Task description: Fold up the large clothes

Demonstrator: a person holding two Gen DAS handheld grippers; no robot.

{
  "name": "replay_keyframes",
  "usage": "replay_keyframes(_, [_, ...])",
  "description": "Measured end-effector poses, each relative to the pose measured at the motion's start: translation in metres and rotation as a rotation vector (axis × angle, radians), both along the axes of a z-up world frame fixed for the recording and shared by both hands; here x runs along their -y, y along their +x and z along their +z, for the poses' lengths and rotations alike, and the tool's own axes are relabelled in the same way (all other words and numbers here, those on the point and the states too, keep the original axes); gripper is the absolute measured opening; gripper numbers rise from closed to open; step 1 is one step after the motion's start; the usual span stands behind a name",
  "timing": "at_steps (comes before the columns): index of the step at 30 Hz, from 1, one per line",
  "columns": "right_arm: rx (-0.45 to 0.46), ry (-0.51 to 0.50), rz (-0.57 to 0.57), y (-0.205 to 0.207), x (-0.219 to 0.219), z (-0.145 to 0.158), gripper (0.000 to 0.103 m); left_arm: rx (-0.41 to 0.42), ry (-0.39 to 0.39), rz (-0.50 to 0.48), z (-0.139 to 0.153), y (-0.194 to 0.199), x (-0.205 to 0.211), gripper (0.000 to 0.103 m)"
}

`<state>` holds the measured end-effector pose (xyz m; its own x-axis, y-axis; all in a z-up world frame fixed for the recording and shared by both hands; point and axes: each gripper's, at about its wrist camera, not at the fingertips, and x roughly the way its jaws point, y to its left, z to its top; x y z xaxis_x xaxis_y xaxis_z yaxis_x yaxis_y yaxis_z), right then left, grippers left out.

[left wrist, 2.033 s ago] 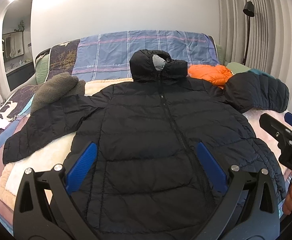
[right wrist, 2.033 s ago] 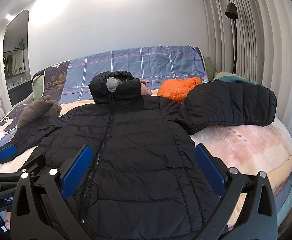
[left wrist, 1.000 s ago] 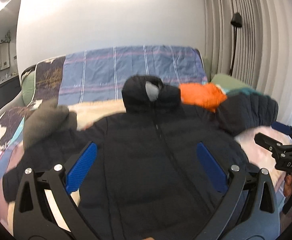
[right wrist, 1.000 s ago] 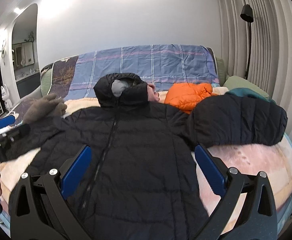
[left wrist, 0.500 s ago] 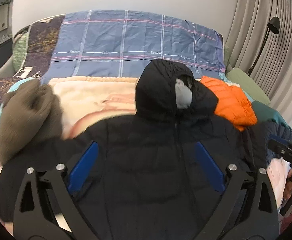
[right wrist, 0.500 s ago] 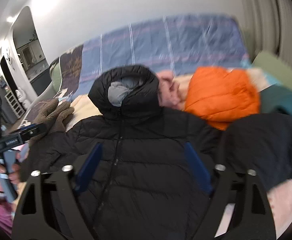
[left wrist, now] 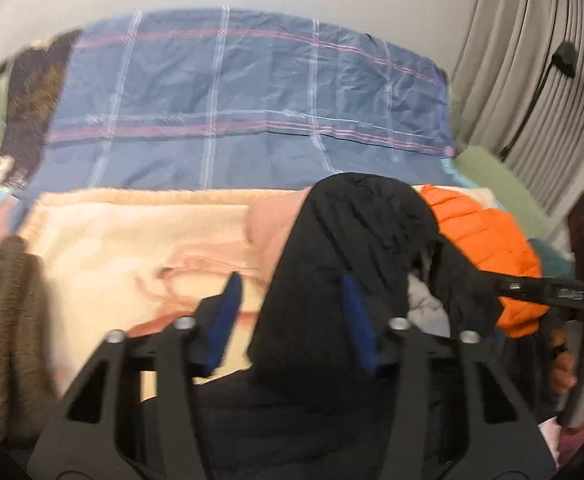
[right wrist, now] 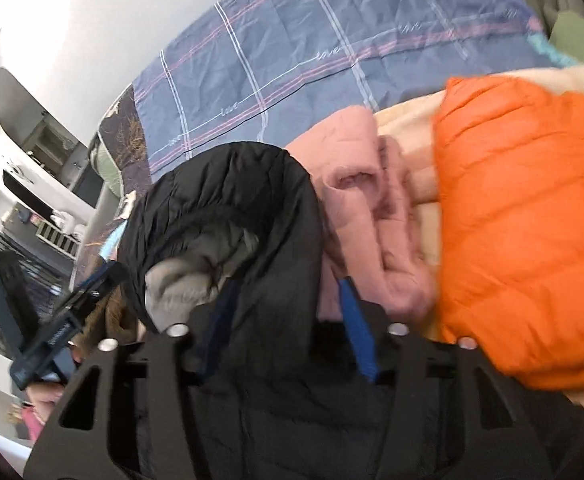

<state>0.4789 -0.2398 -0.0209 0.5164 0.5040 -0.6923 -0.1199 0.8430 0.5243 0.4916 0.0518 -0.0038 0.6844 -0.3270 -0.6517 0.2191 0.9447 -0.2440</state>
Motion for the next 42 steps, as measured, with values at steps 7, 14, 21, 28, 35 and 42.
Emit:
replay_keyframes(7, [0.155, -0.026, 0.024, -0.014, -0.010, 0.011, 0.003, 0.031, -0.087, -0.072, -0.008, -0.005, 0.000, 0.013])
replay_keyframes(14, [0.391, -0.191, 0.173, -0.111, -0.017, 0.035, 0.004, 0.153, -0.082, -0.182, 0.015, -0.083, -0.003, 0.013])
replay_keyframes(21, [0.332, -0.344, 0.193, -0.214, 0.008, -0.002, 0.036, 0.133, -0.072, -0.158, -0.010, -0.178, -0.039, 0.039])
replay_keyframes(28, [0.252, -0.231, 0.124, -0.224, -0.006, -0.013, 0.036, 0.092, -0.028, -0.158, -0.018, -0.205, -0.015, 0.041])
replay_keyframes(35, [0.096, -0.175, 0.140, -0.212, -0.072, -0.069, 0.033, -0.063, 0.133, -0.238, -0.090, -0.198, 0.054, 0.046])
replay_keyframes(42, [0.112, -0.254, 0.116, -0.211, -0.080, -0.113, 0.034, -0.104, 0.084, -0.196, -0.122, -0.192, 0.041, 0.055])
